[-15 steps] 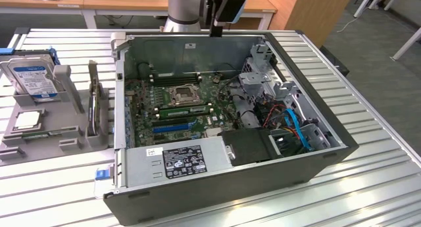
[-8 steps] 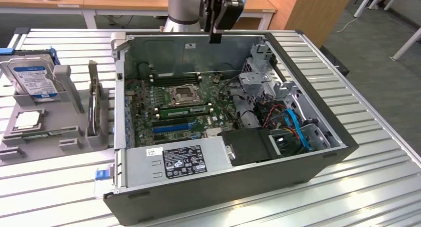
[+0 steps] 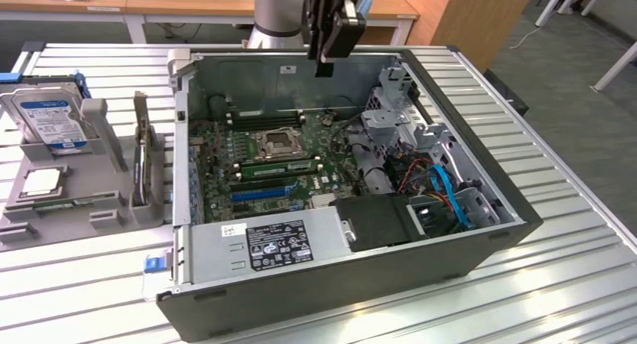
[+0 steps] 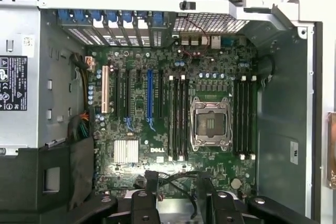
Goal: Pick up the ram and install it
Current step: 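Insert the ram into the slot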
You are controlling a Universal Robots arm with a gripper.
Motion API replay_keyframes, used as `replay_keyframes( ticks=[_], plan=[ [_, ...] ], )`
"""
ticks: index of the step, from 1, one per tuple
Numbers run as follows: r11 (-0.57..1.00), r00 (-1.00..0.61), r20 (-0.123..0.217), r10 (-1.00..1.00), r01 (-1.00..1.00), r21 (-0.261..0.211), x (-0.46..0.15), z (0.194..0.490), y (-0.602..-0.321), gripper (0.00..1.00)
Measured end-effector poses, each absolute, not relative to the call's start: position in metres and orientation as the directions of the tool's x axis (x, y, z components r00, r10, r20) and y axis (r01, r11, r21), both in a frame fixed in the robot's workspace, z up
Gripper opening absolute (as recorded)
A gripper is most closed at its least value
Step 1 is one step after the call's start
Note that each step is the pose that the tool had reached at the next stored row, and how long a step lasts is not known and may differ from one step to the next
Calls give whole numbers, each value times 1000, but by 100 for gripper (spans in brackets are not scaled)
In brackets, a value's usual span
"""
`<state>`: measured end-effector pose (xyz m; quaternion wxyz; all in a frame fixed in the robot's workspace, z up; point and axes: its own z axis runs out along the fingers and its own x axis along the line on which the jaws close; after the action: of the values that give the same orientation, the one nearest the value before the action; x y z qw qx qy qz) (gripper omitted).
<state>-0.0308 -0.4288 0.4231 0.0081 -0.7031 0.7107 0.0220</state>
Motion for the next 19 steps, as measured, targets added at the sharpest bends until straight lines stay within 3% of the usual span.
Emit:
replay_keyframes(
  ticks=[19],
  plan=[
    [10, -11, -42, -999, -1000, 20, -31, 389, -436, 42]
  ],
)
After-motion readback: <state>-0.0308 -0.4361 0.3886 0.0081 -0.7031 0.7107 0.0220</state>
